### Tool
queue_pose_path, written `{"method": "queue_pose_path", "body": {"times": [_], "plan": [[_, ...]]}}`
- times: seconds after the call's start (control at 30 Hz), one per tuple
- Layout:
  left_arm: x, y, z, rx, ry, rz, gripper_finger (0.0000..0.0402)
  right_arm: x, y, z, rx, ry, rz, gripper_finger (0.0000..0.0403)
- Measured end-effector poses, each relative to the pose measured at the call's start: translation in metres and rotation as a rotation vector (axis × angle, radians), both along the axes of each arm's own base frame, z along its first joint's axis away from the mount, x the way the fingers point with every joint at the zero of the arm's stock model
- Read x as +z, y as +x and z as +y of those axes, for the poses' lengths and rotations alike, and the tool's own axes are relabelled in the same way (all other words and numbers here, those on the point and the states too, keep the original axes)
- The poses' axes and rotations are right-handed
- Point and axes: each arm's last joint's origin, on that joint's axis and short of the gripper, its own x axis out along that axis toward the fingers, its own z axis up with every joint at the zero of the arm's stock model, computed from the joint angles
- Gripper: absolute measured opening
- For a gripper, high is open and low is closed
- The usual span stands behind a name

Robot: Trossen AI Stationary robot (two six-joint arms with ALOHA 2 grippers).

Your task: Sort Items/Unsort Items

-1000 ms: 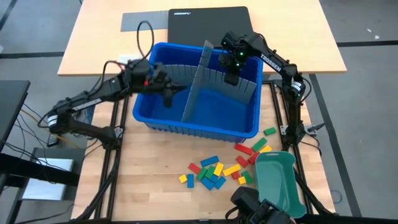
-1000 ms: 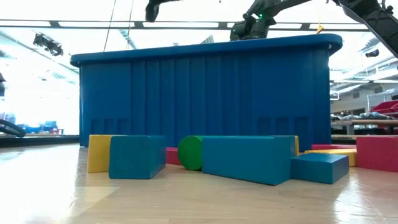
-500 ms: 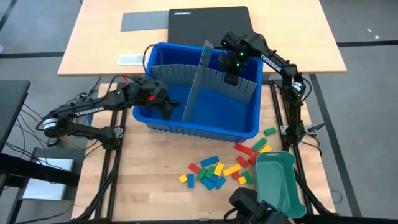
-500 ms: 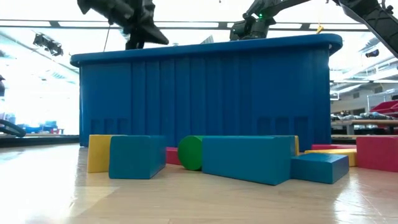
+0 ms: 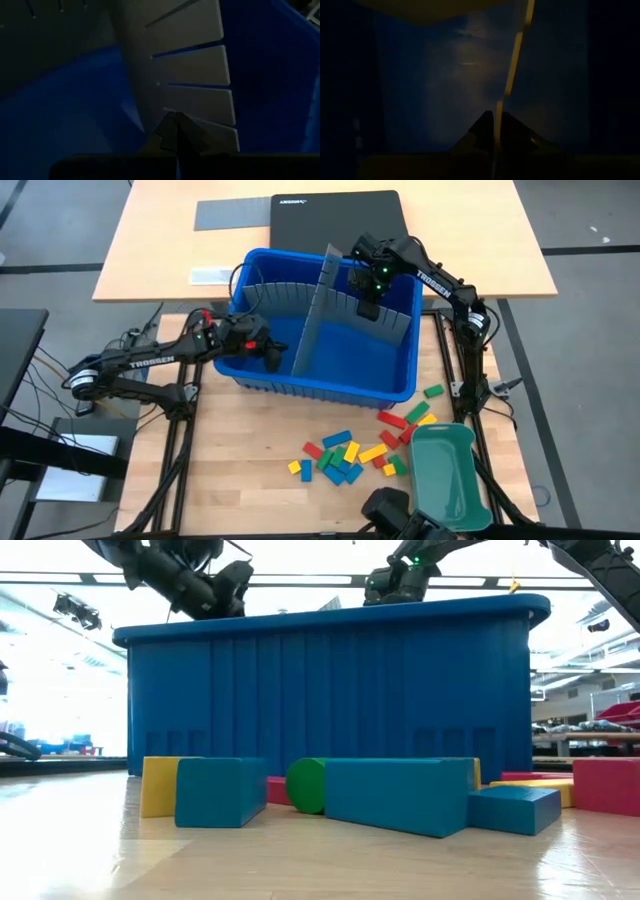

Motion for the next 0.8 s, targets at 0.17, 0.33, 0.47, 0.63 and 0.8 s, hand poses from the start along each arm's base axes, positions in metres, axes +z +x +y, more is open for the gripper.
{"method": "queue_pose_path", "body": {"times": [0.17, 0.33, 0.47, 0.63, 0.8], "plan": [[0.0015, 0.0012, 0.0012, 0.022, 0.025, -0.039, 0.0001, -0.0002, 0.0016, 0.0020, -0.009, 0.007, 0.001, 0.0035], [0.0049, 0.0026, 0.0019, 0.024, 0.041, -0.075, 0.0001, -0.0003, 0.0027, 0.0034, -0.005, 0.015, -0.002, 0.0043], [0.0065, 0.0035, 0.0018, 0.016, 0.044, -0.095, 0.0001, -0.0004, 0.0029, 0.0035, -0.004, 0.015, -0.002, 0.0042], [0.0091, 0.0047, 0.0017, -0.003, 0.052, -0.122, 0.0001, -0.0004, 0.0034, 0.0031, -0.004, 0.011, -0.006, 0.0041], [0.0101, 0.0051, 0.0019, -0.003, 0.056, -0.133, 0.0002, -0.0004, 0.0038, 0.0028, -0.003, 0.007, -0.010, 0.0043]]}}
